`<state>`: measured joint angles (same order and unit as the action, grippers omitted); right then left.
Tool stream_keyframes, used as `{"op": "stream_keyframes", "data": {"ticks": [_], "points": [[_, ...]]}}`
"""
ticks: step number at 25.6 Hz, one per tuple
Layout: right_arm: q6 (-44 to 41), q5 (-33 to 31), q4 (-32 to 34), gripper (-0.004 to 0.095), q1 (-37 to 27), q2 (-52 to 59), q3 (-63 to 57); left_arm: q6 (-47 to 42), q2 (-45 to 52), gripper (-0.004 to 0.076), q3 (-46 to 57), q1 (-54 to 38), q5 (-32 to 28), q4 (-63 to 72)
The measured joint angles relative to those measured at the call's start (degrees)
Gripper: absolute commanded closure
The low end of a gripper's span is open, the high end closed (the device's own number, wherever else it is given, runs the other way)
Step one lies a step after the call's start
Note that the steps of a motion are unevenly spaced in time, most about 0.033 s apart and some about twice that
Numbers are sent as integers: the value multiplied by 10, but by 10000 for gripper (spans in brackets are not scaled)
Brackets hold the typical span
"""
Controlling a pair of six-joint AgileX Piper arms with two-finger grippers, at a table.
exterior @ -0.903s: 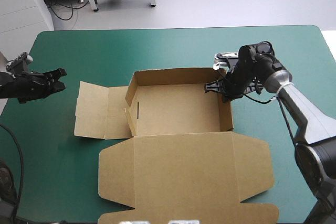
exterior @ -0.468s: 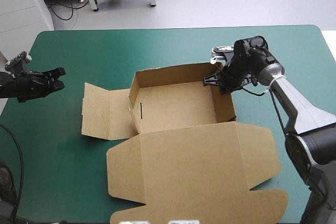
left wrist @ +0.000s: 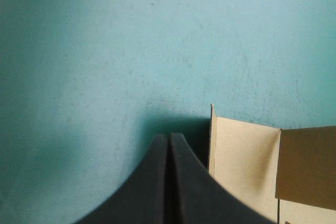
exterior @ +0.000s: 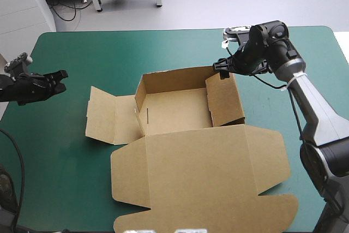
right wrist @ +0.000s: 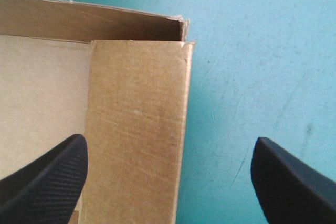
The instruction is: Fold the box
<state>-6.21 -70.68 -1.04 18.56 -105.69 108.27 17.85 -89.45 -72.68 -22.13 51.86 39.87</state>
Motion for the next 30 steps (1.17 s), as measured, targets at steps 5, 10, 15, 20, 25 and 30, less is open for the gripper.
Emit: {"op": "stream_keyframes", "data": {"ticks": [5,10,15,20,25,30], "points": [[1,-4,-10,115,0,45,-4,11,0,739,0,0,-2,0],[2,-7,-17,115,0,83,-48,16,0,739,0,0,-2,0],[2,-7,-17,115,0,76,-92,16,0,739,0,0,-3,-1],[2,1,-19,115,0,30,-103,26,0,739,0,0,-3,-1],[1,1,-25,116,0,-30,-104,27,-1,739,0,0,-4,-4],[1,1,-44,210,0,-52,-104,27,-13,739,0,0,-3,-6]]}}
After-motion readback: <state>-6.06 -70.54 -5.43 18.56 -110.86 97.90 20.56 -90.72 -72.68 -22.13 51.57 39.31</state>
